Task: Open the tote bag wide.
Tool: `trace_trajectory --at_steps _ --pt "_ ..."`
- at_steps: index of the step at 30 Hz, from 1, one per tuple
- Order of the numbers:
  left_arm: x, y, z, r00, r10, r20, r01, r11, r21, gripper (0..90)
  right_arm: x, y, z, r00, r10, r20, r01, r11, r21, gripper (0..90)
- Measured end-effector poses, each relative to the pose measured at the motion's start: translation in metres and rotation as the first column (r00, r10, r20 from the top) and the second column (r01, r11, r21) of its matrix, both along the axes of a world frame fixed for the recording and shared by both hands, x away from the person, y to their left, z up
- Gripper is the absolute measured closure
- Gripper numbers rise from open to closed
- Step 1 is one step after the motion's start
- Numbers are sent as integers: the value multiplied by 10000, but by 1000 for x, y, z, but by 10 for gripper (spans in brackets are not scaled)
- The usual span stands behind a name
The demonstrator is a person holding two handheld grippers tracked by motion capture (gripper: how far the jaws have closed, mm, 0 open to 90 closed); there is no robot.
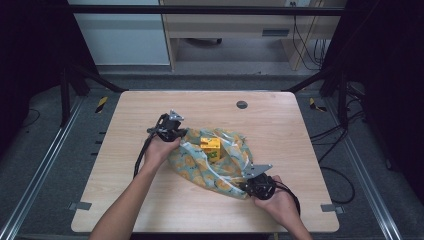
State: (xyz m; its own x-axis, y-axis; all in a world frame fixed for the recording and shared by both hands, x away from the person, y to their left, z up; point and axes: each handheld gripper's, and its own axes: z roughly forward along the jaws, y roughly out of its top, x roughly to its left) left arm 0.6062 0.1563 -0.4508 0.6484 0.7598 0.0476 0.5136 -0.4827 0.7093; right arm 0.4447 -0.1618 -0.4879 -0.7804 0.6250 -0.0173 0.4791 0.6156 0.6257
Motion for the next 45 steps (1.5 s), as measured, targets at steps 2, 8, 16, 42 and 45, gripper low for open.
trace_trajectory --at_steps 2,8,16,42,45 --pt "1 2 -3 9999 19 -98 -20 10000 -43 900 0 0 0 10000 51 -16 -51 10000 -9 900" --pt "2 5 -9 9999 -1 -151 0 10000 -96 900 -1 -1 0 10000 53 -56 -54 10000 -42 900" --pt "4 5 -13 9996 -15 -267 14 10000 -49 899 -1 -1 -2 10000 33 -83 -33 10000 28 900" --pt "9 23 -18 9984 490 -296 -490 9988 3 900 -4 -2 0 9999 57 -123 -59 9998 -186 900" --pt "9 23 -18 9983 521 -264 -519 9986 67 900 -4 -3 0 10000 25 -96 -27 9998 -200 900"
